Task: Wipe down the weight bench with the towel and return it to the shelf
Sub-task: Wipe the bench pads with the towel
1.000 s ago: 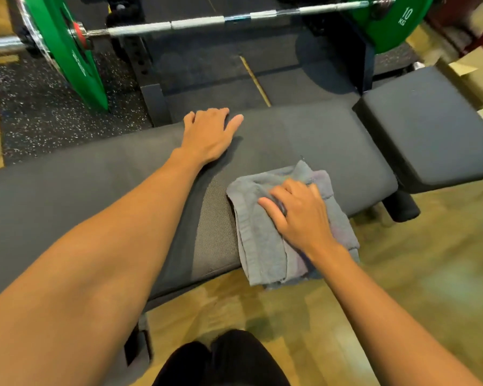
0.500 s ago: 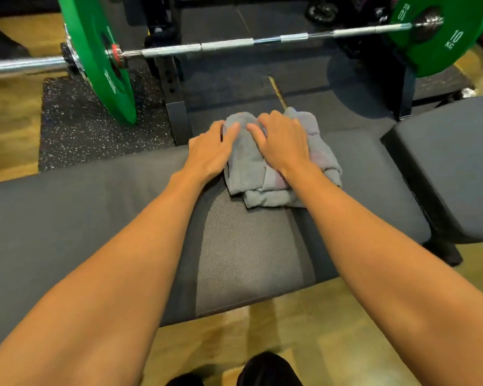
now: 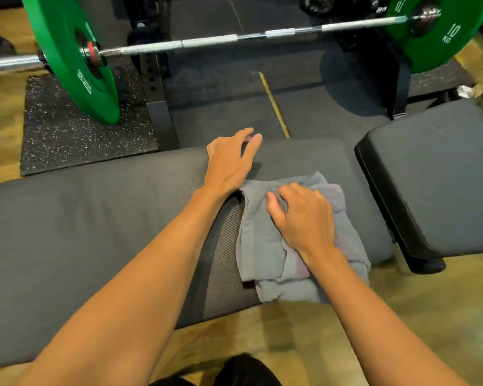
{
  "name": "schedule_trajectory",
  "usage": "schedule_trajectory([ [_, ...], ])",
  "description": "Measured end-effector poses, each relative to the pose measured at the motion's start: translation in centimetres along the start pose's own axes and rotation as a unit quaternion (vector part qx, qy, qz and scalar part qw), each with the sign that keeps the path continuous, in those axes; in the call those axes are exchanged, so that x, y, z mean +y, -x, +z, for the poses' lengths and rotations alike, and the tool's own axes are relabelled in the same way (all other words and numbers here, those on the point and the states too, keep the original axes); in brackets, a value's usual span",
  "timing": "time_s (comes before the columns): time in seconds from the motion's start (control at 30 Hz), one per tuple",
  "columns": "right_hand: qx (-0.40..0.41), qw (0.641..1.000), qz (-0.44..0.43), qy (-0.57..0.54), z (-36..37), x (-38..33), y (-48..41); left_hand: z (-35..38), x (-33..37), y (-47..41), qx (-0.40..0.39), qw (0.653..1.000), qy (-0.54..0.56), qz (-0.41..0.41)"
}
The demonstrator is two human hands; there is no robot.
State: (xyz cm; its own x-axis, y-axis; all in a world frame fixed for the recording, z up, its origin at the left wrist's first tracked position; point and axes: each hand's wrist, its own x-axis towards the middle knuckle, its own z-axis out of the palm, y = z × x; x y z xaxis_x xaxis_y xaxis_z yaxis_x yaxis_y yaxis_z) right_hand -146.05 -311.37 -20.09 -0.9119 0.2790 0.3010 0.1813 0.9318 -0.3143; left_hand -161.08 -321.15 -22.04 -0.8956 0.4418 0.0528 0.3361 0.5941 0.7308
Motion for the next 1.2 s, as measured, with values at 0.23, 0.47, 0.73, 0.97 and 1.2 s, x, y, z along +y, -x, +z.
schedule_trajectory([
  [0.23,-0.042,0.998,-0.025,0.04,4.4,1.5,-14.2,0.2,-0.1,-0.3,0.016,0.997,0.077,-0.026],
  [0.47,-0.047,0.999,-0.016,0.017,-1.2,2.7,-2.2,-0.4,1.6,0.0,-0.021,0.999,0.01,-0.038],
  [0.73,0.007,1.0,-0.021,0.018,-3.5,6.4,3.9,4.5,5.4,-3.2,-0.08,0.994,-0.078,0.004],
  [0.97,-0.001,0.998,0.029,0.06,1.9,6.9,-12.6,5.7,3.5,-4.9,-0.066,0.993,0.074,-0.067],
  [1.2,-0.019,0.998,0.026,0.057,-0.1,7.4,-9.6,4.6,3.9,-3.9,-0.069,0.995,0.068,-0.036],
])
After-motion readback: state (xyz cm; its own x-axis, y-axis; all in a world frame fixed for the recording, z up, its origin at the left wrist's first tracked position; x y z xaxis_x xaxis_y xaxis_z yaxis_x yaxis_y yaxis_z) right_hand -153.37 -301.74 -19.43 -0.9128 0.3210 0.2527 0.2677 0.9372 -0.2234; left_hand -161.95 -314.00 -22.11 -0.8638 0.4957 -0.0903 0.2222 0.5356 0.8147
